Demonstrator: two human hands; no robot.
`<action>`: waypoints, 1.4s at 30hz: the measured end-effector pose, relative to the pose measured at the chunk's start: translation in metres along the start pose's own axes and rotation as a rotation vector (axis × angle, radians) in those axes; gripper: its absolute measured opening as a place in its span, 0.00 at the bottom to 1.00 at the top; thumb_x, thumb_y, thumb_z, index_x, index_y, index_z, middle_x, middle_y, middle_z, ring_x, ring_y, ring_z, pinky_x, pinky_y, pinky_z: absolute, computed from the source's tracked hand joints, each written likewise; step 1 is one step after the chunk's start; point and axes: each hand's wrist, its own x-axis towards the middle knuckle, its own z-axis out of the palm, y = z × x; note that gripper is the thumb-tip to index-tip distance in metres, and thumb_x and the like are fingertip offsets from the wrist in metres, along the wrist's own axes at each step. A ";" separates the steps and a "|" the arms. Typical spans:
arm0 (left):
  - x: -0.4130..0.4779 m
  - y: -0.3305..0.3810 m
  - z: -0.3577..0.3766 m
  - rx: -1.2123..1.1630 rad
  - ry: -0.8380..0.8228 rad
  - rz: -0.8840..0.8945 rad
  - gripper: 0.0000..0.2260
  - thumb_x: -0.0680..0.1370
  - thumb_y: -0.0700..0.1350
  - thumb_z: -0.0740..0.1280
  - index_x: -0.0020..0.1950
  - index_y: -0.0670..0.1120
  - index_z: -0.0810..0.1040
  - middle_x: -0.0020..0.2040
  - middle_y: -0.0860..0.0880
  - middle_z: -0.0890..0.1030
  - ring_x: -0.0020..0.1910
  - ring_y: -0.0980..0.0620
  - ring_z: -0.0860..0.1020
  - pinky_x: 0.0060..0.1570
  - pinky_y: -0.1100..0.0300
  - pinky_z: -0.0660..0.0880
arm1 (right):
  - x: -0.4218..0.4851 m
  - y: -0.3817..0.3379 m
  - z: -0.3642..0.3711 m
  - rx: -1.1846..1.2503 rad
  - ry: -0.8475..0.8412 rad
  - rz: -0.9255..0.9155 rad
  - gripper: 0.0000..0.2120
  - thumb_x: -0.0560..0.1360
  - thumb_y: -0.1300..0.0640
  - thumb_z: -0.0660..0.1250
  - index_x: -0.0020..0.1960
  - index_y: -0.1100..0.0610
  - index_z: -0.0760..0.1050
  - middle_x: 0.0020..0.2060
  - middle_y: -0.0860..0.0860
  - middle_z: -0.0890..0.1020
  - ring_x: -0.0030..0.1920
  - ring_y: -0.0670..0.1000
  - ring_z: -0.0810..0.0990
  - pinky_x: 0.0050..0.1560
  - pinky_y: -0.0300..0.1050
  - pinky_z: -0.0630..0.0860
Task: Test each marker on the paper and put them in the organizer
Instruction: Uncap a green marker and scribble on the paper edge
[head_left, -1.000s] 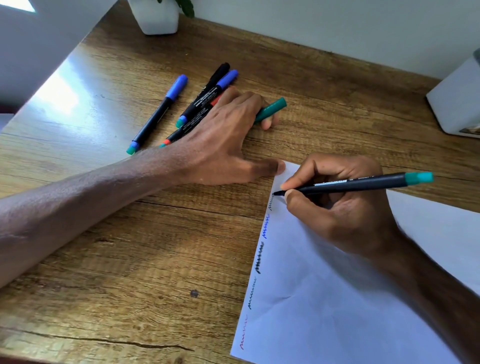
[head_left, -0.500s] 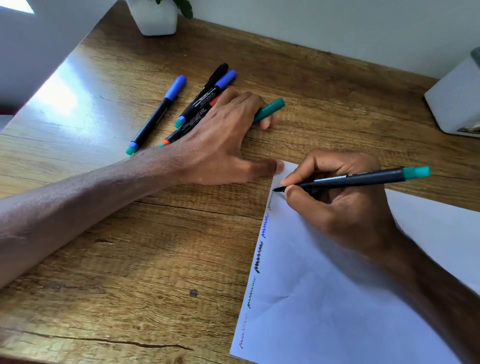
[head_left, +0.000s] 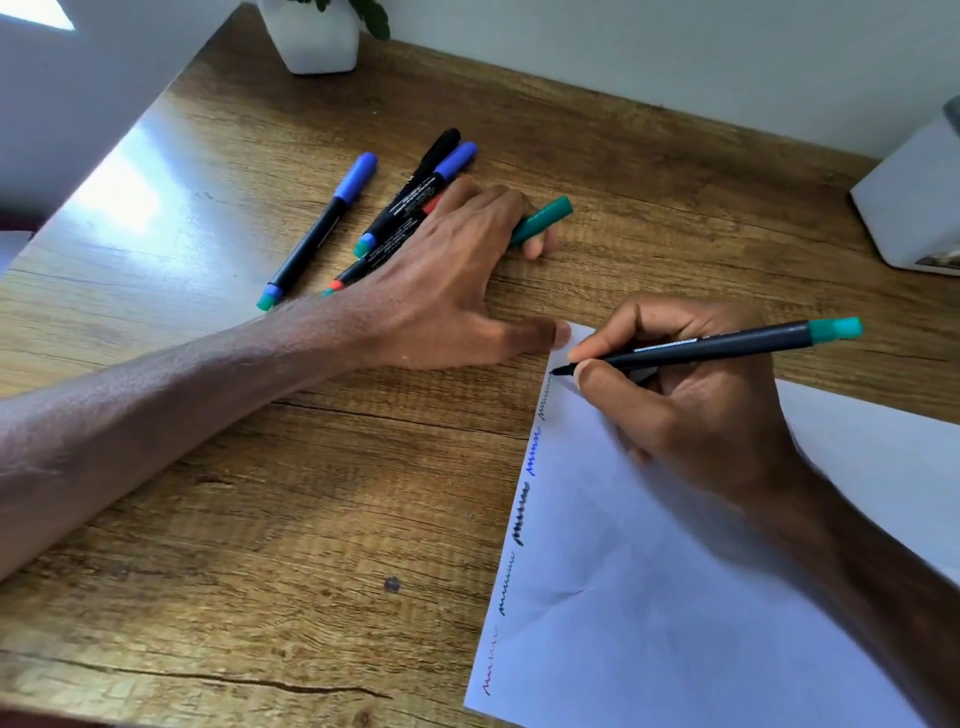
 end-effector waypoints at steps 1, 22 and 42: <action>0.000 0.000 0.000 0.001 -0.003 -0.001 0.25 0.71 0.66 0.71 0.57 0.50 0.72 0.59 0.54 0.77 0.61 0.51 0.70 0.59 0.59 0.67 | 0.000 0.000 0.000 0.070 0.053 0.031 0.04 0.70 0.70 0.69 0.38 0.65 0.80 0.25 0.46 0.79 0.20 0.44 0.73 0.23 0.36 0.69; -0.002 0.005 0.002 -0.079 0.152 0.193 0.10 0.86 0.46 0.60 0.59 0.45 0.79 0.50 0.55 0.82 0.49 0.56 0.76 0.49 0.66 0.69 | 0.009 -0.008 -0.026 0.235 0.285 -0.061 0.05 0.79 0.66 0.67 0.52 0.62 0.81 0.38 0.56 0.84 0.35 0.51 0.82 0.30 0.44 0.79; -0.002 0.011 -0.001 -0.026 0.170 0.282 0.14 0.86 0.50 0.62 0.66 0.46 0.80 0.56 0.60 0.78 0.51 0.66 0.73 0.50 0.72 0.66 | 0.011 -0.002 -0.027 0.196 0.226 -0.014 0.05 0.77 0.66 0.72 0.52 0.64 0.78 0.40 0.58 0.87 0.36 0.54 0.86 0.29 0.45 0.81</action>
